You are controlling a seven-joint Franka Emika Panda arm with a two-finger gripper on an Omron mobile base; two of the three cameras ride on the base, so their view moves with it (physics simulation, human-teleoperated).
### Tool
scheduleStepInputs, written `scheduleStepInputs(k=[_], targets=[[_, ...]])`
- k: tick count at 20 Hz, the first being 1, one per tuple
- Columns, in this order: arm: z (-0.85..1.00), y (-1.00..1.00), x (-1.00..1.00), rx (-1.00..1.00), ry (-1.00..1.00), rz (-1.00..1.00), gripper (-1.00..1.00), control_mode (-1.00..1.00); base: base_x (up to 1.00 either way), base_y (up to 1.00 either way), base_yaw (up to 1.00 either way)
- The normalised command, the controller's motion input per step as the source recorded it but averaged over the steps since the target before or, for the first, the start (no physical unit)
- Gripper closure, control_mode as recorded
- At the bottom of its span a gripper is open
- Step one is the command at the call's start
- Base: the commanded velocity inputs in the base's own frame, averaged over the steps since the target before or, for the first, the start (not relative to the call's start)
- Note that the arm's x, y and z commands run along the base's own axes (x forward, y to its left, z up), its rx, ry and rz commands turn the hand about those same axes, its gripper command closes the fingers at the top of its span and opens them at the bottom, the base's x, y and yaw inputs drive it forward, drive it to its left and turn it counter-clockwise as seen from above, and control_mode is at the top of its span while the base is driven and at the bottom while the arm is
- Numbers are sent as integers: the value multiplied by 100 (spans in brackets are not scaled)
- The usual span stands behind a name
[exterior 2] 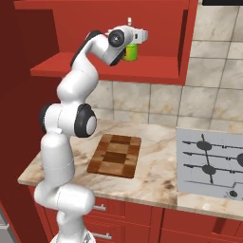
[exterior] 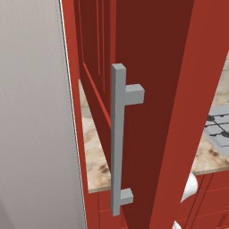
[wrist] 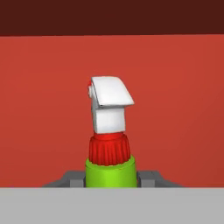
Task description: Grab the spray bottle from the cabinet, then place it next to the cutting board for sanitizing. Then grab the dish brush from the countertop next to the sink and place it next to the cutting board.
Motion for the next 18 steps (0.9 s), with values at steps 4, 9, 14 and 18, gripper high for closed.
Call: scheduleStepInputs(k=[4,9,14,18], targets=[[0,-6,-17,0,-2,0,100,-100,0,0,0],[0,0,-77,4,-4,0,100,-100,0,0,0],[0,0,-100,9,-18,0,100,-100,0,0,0],[5,0,-100,8,-22,-2,100,-100,0,0,0]])
